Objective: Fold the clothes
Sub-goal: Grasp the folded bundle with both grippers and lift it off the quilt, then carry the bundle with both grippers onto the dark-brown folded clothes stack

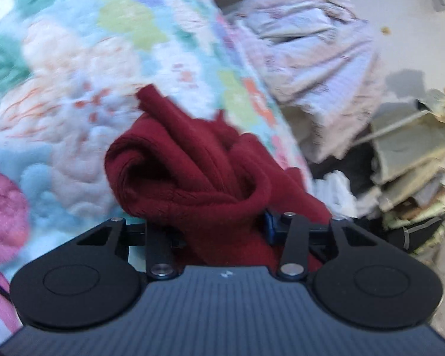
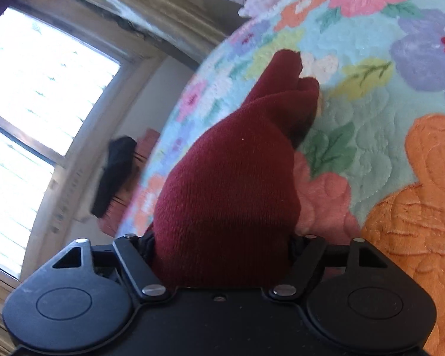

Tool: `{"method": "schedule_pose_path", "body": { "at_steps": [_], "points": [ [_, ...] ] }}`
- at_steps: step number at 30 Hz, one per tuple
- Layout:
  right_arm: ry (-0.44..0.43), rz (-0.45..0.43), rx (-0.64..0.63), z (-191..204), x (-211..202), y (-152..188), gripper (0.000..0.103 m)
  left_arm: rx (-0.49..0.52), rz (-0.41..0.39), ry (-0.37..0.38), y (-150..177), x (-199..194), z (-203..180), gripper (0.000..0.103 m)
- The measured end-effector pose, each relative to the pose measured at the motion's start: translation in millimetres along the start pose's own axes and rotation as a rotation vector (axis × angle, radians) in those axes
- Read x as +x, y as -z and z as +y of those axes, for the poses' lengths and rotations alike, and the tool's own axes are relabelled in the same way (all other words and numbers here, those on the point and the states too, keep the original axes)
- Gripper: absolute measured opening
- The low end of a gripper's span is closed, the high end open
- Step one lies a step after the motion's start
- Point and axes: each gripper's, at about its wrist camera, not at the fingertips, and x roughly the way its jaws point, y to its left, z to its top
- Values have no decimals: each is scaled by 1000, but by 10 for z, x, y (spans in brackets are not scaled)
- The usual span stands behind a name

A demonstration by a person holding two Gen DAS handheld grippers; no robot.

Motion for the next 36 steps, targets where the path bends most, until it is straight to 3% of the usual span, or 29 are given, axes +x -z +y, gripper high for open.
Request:
{"method": "schedule_pose_path", "body": {
  "at_steps": [6, 9, 13, 18, 22, 29, 33, 36],
  "points": [
    [-77, -52, -59, 310, -647, -111, 77, 211, 14, 26, 82, -142, -898, 43],
    [-92, -115, -90, 425, -1202, -270, 77, 340, 87, 39, 96, -117, -1582, 43],
    [-100, -199, -141, 590, -1976, -520, 77, 422, 192, 74, 101, -12, -2518, 43],
    [-56, -272, -240, 766, -2876, -910, 77, 597, 147, 84, 522, 194, -3547, 43],
    [-15, -283, -252, 643, -3590, -1252, 77, 546, 152, 179, 893, 472, -3998, 43],
    [97, -333, -286, 182, -4753, -1905, 77, 535, 165, 318, 1528, 1445, -4834, 43],
    [142, -394, -293, -174, -5197, -2453, 77, 539, 105, 357, 1691, 2159, -5357, 42],
    [203, -435, -319, -398, -5346, -2941, 77, 510, 50, 342, 1827, 2604, -5616, 42]
  ]
}}
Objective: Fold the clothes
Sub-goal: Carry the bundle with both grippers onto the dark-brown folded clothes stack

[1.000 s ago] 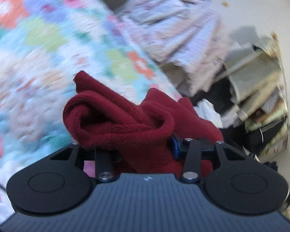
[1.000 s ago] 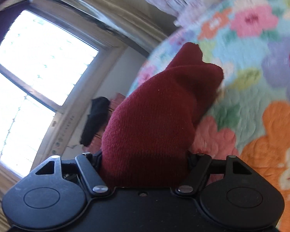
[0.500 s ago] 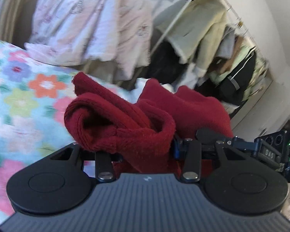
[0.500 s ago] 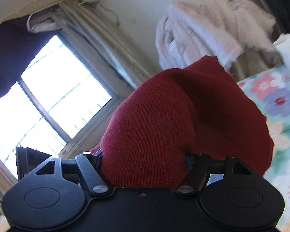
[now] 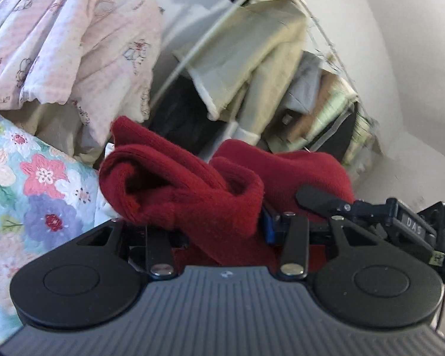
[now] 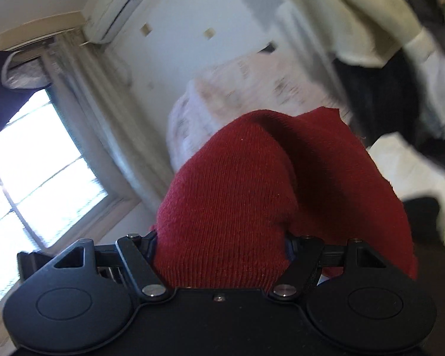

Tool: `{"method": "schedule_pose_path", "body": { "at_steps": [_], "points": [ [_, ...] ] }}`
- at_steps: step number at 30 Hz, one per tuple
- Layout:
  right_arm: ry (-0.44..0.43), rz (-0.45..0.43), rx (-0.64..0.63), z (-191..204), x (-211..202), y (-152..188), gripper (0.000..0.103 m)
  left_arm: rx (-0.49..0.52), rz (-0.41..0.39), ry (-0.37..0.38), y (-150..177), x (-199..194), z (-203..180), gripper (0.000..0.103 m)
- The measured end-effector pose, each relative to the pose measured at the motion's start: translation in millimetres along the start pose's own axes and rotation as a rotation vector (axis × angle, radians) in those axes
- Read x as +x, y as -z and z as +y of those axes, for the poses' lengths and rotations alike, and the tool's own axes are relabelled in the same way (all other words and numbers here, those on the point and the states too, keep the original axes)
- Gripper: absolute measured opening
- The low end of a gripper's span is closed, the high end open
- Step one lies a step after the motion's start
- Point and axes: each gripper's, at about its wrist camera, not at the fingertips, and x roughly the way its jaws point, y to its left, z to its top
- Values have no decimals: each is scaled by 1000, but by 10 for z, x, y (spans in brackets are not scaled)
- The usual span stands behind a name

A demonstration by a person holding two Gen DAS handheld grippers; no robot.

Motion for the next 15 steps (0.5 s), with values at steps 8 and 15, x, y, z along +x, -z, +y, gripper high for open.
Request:
{"method": "schedule_pose_path", "body": {
  "at_steps": [8, 15],
  "points": [
    [-161, -78, -15, -711, 116, -415, 77, 133, -72, 20, 2, 249, -146, 42],
    [118, 215, 358, -1868, 384, 339, 77, 141, 320, -96, 786, 1012, 213, 43]
  ]
}}
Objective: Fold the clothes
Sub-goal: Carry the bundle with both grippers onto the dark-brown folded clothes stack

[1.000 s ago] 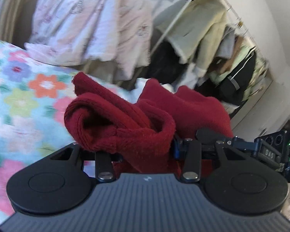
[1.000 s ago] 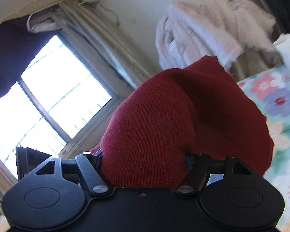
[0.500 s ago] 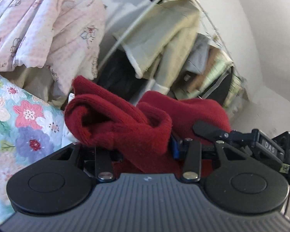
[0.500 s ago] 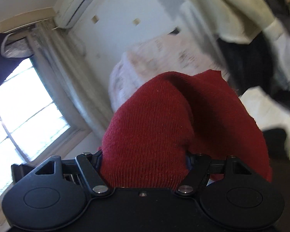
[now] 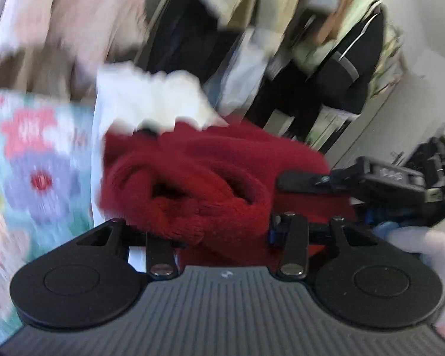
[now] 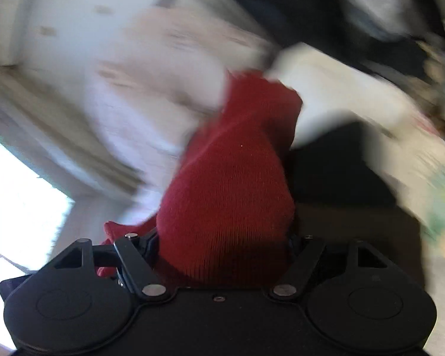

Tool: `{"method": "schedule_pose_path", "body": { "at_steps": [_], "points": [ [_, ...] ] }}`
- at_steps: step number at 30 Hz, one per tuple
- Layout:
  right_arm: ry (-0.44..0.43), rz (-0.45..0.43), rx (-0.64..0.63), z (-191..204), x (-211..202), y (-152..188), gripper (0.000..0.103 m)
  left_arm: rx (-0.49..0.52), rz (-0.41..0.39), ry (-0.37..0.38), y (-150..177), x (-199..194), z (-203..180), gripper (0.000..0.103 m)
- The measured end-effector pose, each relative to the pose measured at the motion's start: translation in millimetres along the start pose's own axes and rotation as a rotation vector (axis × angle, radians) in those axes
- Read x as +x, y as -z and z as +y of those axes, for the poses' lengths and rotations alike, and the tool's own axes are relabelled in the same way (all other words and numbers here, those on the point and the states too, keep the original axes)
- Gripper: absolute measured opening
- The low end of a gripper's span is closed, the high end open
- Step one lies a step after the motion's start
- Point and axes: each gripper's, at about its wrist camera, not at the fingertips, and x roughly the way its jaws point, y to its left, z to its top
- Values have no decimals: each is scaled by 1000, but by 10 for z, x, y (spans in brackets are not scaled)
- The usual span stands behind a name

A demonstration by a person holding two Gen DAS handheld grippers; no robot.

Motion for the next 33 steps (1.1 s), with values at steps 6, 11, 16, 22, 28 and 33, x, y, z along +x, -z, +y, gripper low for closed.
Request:
{"method": "schedule_pose_path", "body": {
  "at_steps": [6, 11, 16, 22, 28, 33],
  "points": [
    [30, -69, -14, -75, -77, 88, 77, 119, -76, -1, 0, -192, -260, 42],
    [156, -31, -122, 118, -323, -11, 82, 35, -28, 59, 25, -193, -182, 45],
    [350, -90, -360, 472, -495, 196, 86, 41, -47, 104, 116, -437, -14, 48],
    [536, -292, -814, 1091, -556, 469, 11, 216, -192, 64, -117, -852, -386, 34],
    [428, -278, -709, 1120, -354, 93, 19, 292, -309, 98, -346, -896, -686, 28],
    [364, -206, -641, 898, -238, 171, 21, 267, -185, 16, -399, -537, -633, 28]
  ]
}}
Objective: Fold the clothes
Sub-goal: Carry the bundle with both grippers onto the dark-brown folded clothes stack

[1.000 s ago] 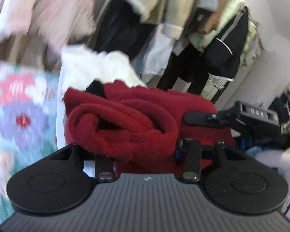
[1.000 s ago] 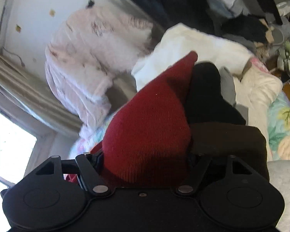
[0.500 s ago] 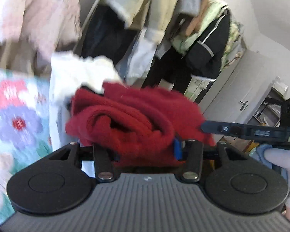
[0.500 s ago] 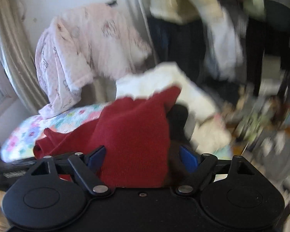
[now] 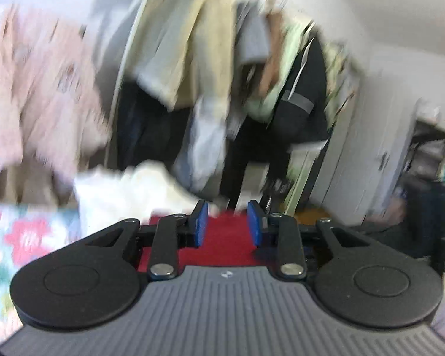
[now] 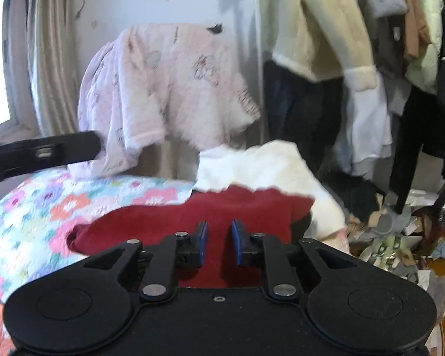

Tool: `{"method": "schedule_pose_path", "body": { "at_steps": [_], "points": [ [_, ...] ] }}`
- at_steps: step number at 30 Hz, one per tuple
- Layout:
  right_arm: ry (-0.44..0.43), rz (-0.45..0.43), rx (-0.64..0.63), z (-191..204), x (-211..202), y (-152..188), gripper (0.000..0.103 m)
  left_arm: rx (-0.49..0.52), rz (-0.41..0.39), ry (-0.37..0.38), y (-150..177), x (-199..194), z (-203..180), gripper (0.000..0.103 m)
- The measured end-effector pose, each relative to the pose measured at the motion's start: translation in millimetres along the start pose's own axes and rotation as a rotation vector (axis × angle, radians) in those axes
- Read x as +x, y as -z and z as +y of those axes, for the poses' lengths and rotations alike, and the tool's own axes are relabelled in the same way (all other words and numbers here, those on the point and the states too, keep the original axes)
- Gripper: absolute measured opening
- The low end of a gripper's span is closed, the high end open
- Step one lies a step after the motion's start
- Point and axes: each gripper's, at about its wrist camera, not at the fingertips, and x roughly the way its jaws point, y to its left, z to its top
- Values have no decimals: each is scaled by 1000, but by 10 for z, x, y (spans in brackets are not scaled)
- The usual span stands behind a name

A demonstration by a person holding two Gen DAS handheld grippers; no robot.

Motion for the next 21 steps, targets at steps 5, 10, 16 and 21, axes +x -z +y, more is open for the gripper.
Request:
{"method": "schedule_pose_path", "body": {
  "at_steps": [5, 10, 16, 21],
  "points": [
    [110, -18, -94, 81, 41, 204, 24, -90, 144, -70, 399, 270, 223, 28],
    [84, -31, -72, 86, 33, 419, 25, -51, 176, -117, 547, 284, 225, 28],
    [146, -40, 7, 243, -184, 407, 44, 52, 143, -153, 529, 121, -56, 33],
    [150, -30, 6, 449, -693, 469, 79, 136, 109, -111, 568, -362, -380, 63]
  ]
}}
